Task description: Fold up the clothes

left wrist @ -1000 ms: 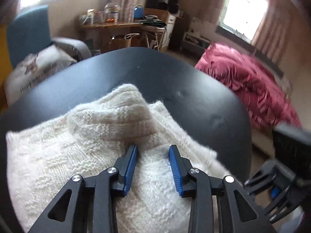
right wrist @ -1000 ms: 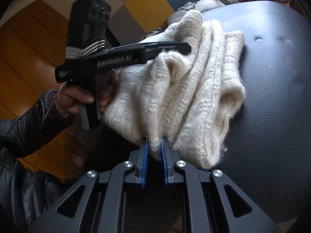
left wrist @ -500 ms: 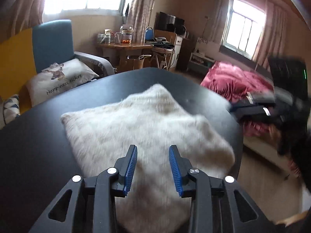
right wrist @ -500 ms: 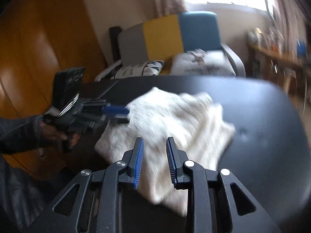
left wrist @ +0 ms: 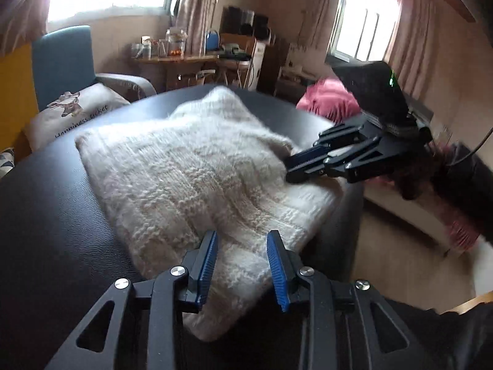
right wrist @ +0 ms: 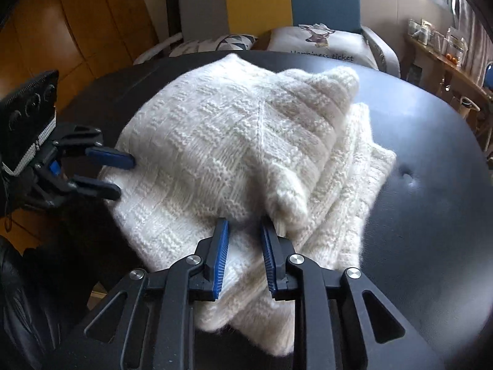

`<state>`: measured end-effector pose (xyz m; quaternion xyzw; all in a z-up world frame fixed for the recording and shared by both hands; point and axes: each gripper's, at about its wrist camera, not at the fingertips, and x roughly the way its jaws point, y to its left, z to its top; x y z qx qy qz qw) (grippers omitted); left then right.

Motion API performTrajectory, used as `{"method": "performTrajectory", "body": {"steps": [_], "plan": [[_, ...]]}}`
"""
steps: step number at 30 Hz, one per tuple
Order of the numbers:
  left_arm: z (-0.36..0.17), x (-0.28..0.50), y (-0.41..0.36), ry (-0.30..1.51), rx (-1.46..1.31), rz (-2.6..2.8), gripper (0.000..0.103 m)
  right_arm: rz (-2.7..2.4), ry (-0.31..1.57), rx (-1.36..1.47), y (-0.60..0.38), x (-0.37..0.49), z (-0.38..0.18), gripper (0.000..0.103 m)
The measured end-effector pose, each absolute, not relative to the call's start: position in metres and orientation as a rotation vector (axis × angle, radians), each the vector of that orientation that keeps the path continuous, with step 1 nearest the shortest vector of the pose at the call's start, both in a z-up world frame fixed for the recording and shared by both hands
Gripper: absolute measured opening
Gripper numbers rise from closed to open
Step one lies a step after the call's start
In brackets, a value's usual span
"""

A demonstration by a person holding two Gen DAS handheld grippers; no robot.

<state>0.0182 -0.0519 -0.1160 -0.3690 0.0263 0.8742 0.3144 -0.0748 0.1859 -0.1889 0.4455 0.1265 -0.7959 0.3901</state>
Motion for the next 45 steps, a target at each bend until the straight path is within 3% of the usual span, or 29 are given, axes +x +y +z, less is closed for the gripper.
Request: {"method": "performTrajectory", "body": {"steps": [6, 11, 13, 21, 23, 27, 33, 36, 40, 45], "plan": [[-0.123, 0.028, -0.054, 0.022, -0.972, 2.309, 0.033, -1.975, 0.446, 1.025, 0.168, -0.036, -0.151, 0.025], [-0.146, 0.037, -0.047, 0.068, -1.024, 2.331, 0.034, -1.991, 0.599, 1.200, 0.154, -0.032, -0.182, 0.025], [-0.143, 0.037, -0.050, 0.031, -1.028, 2.328, 0.034, -2.015, 0.398, 1.208, 0.171, -0.041, -0.183, 0.025], [-0.095, -0.008, -0.096, -0.285, -0.913, 2.414, 0.035, -2.029, 0.300, 1.087, 0.176, -0.052, -0.124, 0.027], [-0.088, -0.037, -0.100, -0.309, -0.939, 2.485, 0.036, -2.042, 0.228, 1.004, 0.172, -0.072, -0.100, 0.036], [-0.091, -0.084, -0.105, -0.375, -1.012, 2.526, 0.036, -2.056, 0.193, 0.961, 0.147, -0.125, -0.090, 0.037], [-0.129, -0.109, -0.082, -0.257, -1.187, 2.469, 0.036, -2.102, 0.185, 1.176, 0.146, -0.204, -0.147, 0.037], [-0.135, -0.099, -0.076, -0.204, -1.119, 2.498, 0.036, -2.103, 0.037, 1.224, 0.170, -0.222, -0.186, 0.034], [-0.122, -0.105, -0.086, -0.244, -1.081, 2.471, 0.036, -2.096, -0.008, 1.206, 0.181, -0.219, -0.186, 0.034], [-0.110, -0.123, -0.103, -0.235, -1.055, 2.543, 0.036, -2.088, 0.080, 1.134, 0.173, -0.213, -0.154, 0.036]]}}
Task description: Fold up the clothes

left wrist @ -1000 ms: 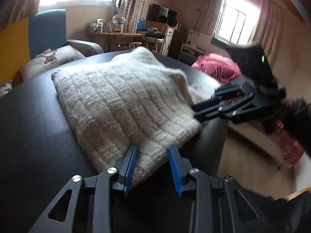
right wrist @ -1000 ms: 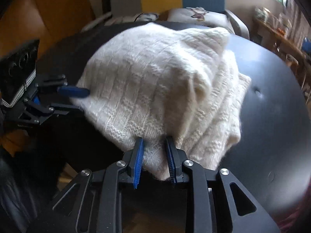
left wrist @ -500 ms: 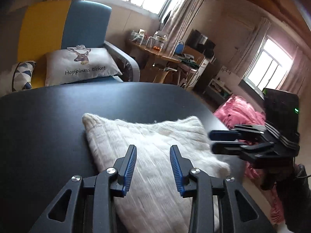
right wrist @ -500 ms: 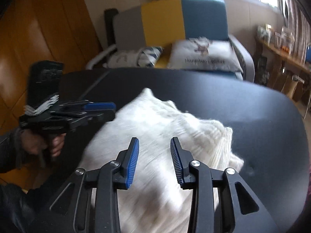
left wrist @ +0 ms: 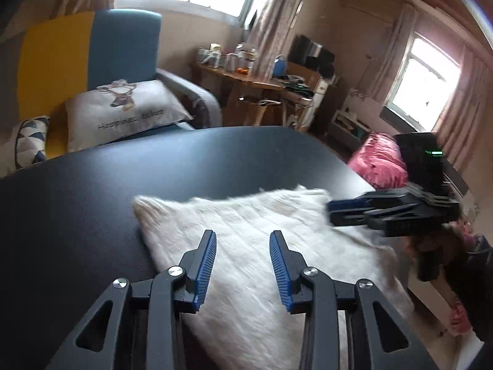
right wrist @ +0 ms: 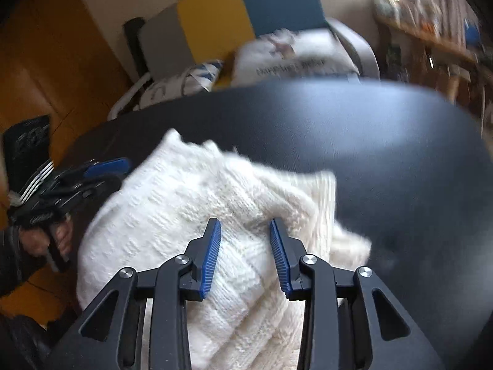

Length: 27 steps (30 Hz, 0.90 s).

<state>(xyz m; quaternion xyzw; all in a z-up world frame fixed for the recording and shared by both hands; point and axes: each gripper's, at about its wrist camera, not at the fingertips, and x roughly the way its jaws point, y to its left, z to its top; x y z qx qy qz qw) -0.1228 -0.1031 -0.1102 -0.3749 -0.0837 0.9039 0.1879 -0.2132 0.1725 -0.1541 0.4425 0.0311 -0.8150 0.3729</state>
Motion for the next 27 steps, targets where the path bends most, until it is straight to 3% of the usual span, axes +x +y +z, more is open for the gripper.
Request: {"method": "performTrajectory", "body": {"steps": [5, 7, 8, 13, 21, 23, 27], "plan": [[-0.124, -0.154, -0.110, -0.293, -1.167, 2.545, 0.036, -2.102, 0.194, 1.143, 0.149, -0.233, -0.158, 0.037], [-0.151, -0.172, -0.103, -0.276, -1.376, 2.473, 0.036, -2.111, 0.231, 1.217, 0.146, -0.244, -0.179, 0.037], [-0.161, -0.177, -0.100, -0.271, -1.438, 2.445, 0.036, -2.120, 0.244, 1.244, 0.146, -0.248, -0.190, 0.042], [-0.148, -0.164, -0.110, -0.316, -1.310, 2.517, 0.036, -2.139, 0.146, 1.279, 0.166, -0.249, -0.192, 0.048], [-0.109, -0.108, -0.097, -0.131, -1.050, 2.615, 0.036, -2.088, 0.232, 0.986, 0.187, -0.158, -0.119, 0.048], [-0.113, -0.087, -0.081, -0.057, -1.038, 2.596, 0.036, -2.070, 0.326, 0.975, 0.179, -0.126, -0.121, 0.048], [-0.130, -0.056, -0.041, 0.164, -1.030, 2.576, 0.037, -2.090, 0.592, 1.180, 0.170, -0.108, -0.176, 0.047]]}}
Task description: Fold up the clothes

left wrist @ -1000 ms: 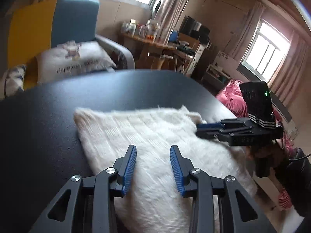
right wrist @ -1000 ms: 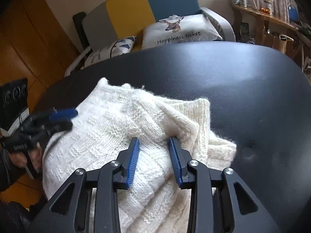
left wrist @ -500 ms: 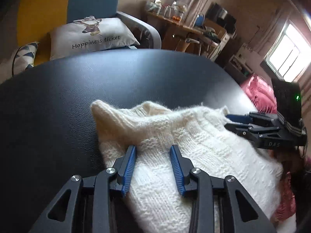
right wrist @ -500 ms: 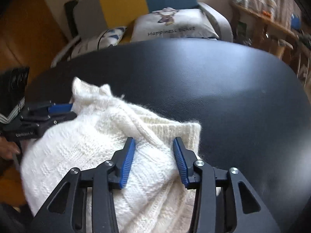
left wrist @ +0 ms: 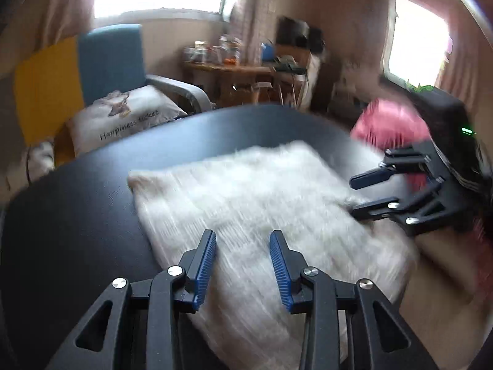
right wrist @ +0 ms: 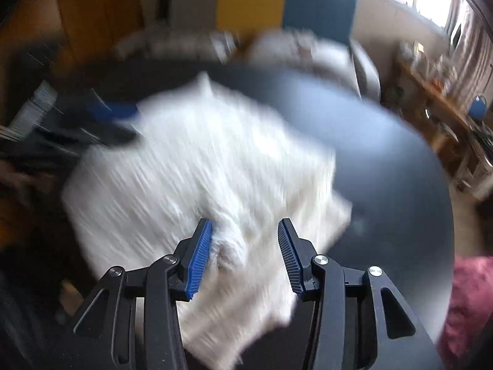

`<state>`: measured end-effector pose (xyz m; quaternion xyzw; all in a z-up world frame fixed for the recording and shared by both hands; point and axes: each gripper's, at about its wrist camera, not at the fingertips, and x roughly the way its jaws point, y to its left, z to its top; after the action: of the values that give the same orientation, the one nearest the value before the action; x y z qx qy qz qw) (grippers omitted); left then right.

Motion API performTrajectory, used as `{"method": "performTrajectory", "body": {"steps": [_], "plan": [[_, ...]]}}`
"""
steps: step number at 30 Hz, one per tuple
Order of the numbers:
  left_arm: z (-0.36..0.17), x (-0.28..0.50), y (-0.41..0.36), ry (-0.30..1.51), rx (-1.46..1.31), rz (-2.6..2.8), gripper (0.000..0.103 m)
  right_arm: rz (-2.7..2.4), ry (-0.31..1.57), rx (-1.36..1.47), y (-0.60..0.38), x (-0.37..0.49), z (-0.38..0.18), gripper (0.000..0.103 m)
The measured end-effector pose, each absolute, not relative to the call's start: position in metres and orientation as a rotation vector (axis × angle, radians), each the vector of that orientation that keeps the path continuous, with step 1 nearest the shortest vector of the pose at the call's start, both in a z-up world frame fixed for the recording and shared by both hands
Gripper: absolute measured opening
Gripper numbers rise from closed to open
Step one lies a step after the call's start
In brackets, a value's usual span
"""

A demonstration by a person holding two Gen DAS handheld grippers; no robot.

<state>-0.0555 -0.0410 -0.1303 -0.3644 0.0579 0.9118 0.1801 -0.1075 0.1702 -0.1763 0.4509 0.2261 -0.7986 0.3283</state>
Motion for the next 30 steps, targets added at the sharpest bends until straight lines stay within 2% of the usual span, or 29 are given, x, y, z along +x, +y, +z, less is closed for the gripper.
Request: {"method": "performTrajectory", "body": {"steps": [1, 3, 7, 12, 15, 20, 25, 30], "plan": [[-0.135, -0.050, -0.035, 0.216, -1.014, 2.589, 0.037, -2.108, 0.562, 1.173, 0.174, -0.105, -0.183, 0.048], [-0.139, -0.053, -0.035, 0.204, -1.012, 2.603, 0.037, -2.142, 0.468, 1.177, 0.182, -0.102, -0.189, 0.048], [-0.132, -0.060, -0.048, 0.071, -1.060, 2.591, 0.038, -2.181, 0.507, 1.136, 0.177, -0.090, -0.184, 0.049], [-0.105, -0.026, -0.054, 0.050, -0.953, 2.679, 0.038, -2.227, 0.565, 1.079, 0.170, -0.073, -0.165, 0.050], [-0.107, -0.013, -0.044, 0.108, -0.981, 2.681, 0.039, -2.231, 0.508, 0.991, 0.175, -0.051, -0.146, 0.050], [-0.137, -0.007, -0.032, 0.192, -1.101, 2.693, 0.040, -2.138, 0.590, 1.063, 0.160, -0.037, -0.173, 0.051], [-0.139, -0.003, -0.026, 0.219, -1.110, 2.733, 0.042, -2.126, 0.413, 1.160, 0.178, -0.045, -0.198, 0.051], [-0.136, -0.004, -0.031, 0.176, -1.145, 2.737, 0.042, -2.119, 0.432, 1.182, 0.176, -0.044, -0.186, 0.051]]}}
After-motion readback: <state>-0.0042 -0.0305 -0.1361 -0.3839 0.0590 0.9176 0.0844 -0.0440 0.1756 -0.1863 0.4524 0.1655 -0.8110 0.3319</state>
